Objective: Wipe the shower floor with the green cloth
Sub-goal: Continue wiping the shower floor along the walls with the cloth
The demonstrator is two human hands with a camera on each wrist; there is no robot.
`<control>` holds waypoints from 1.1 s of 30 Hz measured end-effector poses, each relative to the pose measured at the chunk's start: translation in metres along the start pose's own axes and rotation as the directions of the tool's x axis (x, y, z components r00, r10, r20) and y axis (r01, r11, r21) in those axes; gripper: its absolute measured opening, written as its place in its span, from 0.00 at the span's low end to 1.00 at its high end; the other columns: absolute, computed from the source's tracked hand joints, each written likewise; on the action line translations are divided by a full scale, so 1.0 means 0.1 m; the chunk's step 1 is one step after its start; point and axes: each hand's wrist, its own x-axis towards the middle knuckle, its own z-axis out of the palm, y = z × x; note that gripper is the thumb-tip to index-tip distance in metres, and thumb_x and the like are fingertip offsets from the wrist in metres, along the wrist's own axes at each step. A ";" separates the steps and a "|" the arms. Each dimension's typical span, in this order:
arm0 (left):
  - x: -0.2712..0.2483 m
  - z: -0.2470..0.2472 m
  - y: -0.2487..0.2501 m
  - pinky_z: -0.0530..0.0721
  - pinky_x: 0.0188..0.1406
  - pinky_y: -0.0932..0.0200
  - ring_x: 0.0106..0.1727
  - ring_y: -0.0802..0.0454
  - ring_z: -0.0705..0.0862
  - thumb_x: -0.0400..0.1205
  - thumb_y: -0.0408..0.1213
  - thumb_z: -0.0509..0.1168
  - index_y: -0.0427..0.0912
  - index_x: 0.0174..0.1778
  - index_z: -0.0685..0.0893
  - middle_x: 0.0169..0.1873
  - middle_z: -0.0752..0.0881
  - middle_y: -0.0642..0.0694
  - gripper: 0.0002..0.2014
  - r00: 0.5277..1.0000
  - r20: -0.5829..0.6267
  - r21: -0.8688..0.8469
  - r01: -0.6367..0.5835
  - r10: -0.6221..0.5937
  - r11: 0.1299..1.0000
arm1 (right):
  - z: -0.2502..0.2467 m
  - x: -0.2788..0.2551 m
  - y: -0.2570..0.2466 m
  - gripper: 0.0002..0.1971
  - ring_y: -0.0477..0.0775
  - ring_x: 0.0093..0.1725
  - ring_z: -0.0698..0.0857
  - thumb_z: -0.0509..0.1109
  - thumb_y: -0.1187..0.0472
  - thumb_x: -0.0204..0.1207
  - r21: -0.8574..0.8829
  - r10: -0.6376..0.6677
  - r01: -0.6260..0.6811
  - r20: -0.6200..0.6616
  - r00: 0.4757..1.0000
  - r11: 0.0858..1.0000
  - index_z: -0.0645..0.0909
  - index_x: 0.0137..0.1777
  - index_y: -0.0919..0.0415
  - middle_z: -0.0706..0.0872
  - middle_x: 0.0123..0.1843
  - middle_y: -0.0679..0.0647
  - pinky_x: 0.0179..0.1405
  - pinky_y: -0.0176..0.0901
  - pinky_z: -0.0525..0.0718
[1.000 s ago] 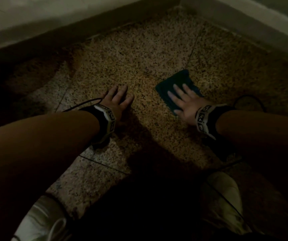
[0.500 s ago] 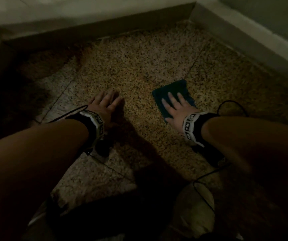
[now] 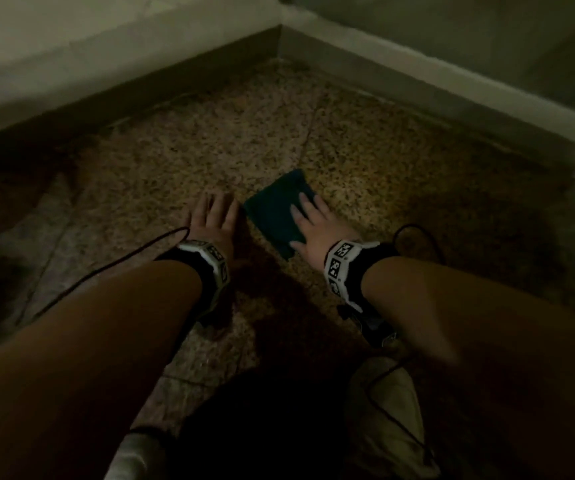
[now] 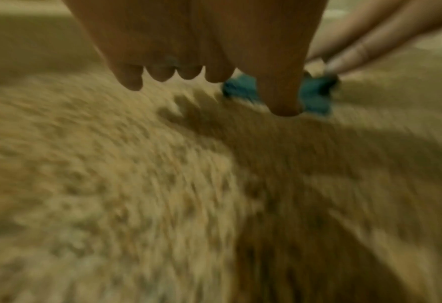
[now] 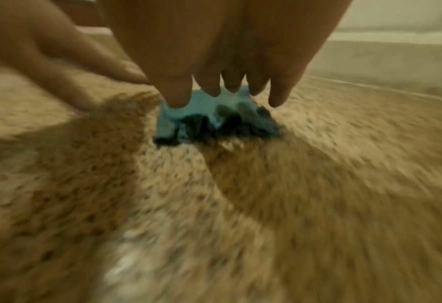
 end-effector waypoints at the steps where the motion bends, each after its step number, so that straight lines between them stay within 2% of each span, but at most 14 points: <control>1: 0.03 0.06 0.01 0.40 0.80 0.43 0.81 0.40 0.32 0.77 0.69 0.56 0.48 0.80 0.28 0.79 0.26 0.45 0.52 1.000 0.006 0.039 -0.013 0.013 0.999 | 0.04 0.00 -0.01 0.33 0.55 0.83 0.33 0.46 0.44 0.87 0.007 0.031 -0.031 0.001 1.000 1.000 0.35 0.84 0.52 0.29 0.84 0.49 0.82 0.53 0.48; 4: 0.15 0.22 -0.03 0.41 0.80 0.43 0.81 0.39 0.32 0.80 0.66 0.56 0.49 0.80 0.28 0.79 0.26 0.44 0.49 0.997 -0.025 0.108 -0.074 0.077 0.991 | 0.13 0.01 -0.11 0.33 0.57 0.83 0.34 0.45 0.42 0.86 0.047 0.110 -0.109 -0.005 0.994 0.993 0.35 0.84 0.53 0.30 0.84 0.51 0.81 0.54 0.45; 7: 0.17 0.18 -0.09 0.43 0.80 0.44 0.82 0.41 0.32 0.83 0.61 0.55 0.48 0.80 0.28 0.79 0.27 0.46 0.46 0.992 -0.075 0.124 -0.093 0.102 0.988 | 0.06 0.13 -0.18 0.33 0.59 0.83 0.36 0.44 0.42 0.86 0.024 0.117 -0.116 -0.091 0.989 0.993 0.35 0.84 0.53 0.31 0.84 0.53 0.81 0.53 0.43; 10: 0.19 0.25 -0.18 0.44 0.80 0.46 0.82 0.45 0.31 0.82 0.59 0.60 0.50 0.80 0.27 0.79 0.26 0.50 0.48 0.989 -0.057 0.111 -0.128 0.135 0.986 | 0.10 0.26 -0.32 0.32 0.60 0.83 0.35 0.46 0.43 0.86 0.159 0.161 -0.147 -0.080 0.984 0.976 0.36 0.84 0.49 0.31 0.84 0.52 0.81 0.56 0.41; 12: 0.23 0.30 -0.23 0.43 0.80 0.47 0.81 0.46 0.31 0.80 0.61 0.60 0.49 0.80 0.27 0.79 0.26 0.50 0.50 0.987 -0.066 0.122 -0.139 0.148 0.983 | 0.14 0.32 -0.34 0.32 0.61 0.83 0.34 0.46 0.43 0.86 0.188 0.173 -0.157 -0.074 0.982 0.970 0.36 0.84 0.47 0.30 0.84 0.52 0.81 0.57 0.38; 15: 0.25 0.33 -0.27 0.40 0.80 0.47 0.81 0.45 0.31 0.77 0.69 0.56 0.47 0.79 0.25 0.79 0.25 0.49 0.53 0.982 -0.081 0.127 -0.158 0.169 0.979 | 0.23 0.29 -0.33 0.30 0.62 0.83 0.35 0.44 0.44 0.87 0.137 0.143 -0.127 -0.115 0.983 0.982 0.35 0.84 0.48 0.31 0.84 0.54 0.80 0.58 0.38; 19: 0.22 0.34 -0.25 0.40 0.80 0.47 0.81 0.45 0.31 0.76 0.69 0.55 0.47 0.80 0.27 0.79 0.26 0.48 0.52 0.979 -0.100 0.117 -0.167 0.179 0.979 | 0.54 0.00 -0.25 0.29 0.62 0.83 0.40 0.47 0.48 0.87 0.032 0.038 -0.032 -0.203 0.978 0.999 0.39 0.84 0.47 0.36 0.85 0.55 0.80 0.60 0.45; 25: 0.19 0.39 -0.27 0.38 0.80 0.46 0.81 0.43 0.31 0.77 0.69 0.53 0.47 0.80 0.27 0.79 0.26 0.46 0.51 0.965 -0.147 0.157 -0.192 0.215 0.969 | 1.08 -0.49 -0.21 0.30 0.61 0.82 0.31 0.45 0.50 0.88 -0.024 0.024 -0.025 -0.031 0.999 0.999 0.31 0.82 0.46 0.28 0.83 0.53 0.80 0.57 0.38; 29: 0.18 0.35 -0.23 0.36 0.80 0.47 0.81 0.43 0.30 0.79 0.69 0.51 0.49 0.80 0.28 0.79 0.25 0.45 0.48 0.961 -0.128 0.253 -0.207 0.245 0.945 | 1.22 -0.57 -0.33 0.33 0.58 0.82 0.32 0.46 0.42 0.85 0.081 0.072 -0.065 -0.087 0.994 0.995 0.34 0.83 0.49 0.30 0.84 0.55 0.79 0.52 0.32; 33: 0.13 0.36 -0.16 0.38 0.80 0.48 0.81 0.44 0.31 0.80 0.66 0.51 0.49 0.81 0.29 0.79 0.25 0.47 0.46 0.966 -0.096 0.238 -0.210 0.239 0.948 | 1.24 -0.43 -0.40 0.31 0.56 0.82 0.31 0.44 0.45 0.87 0.161 0.143 -0.123 -0.118 0.983 0.979 0.32 0.83 0.50 0.29 0.83 0.54 0.78 0.50 0.31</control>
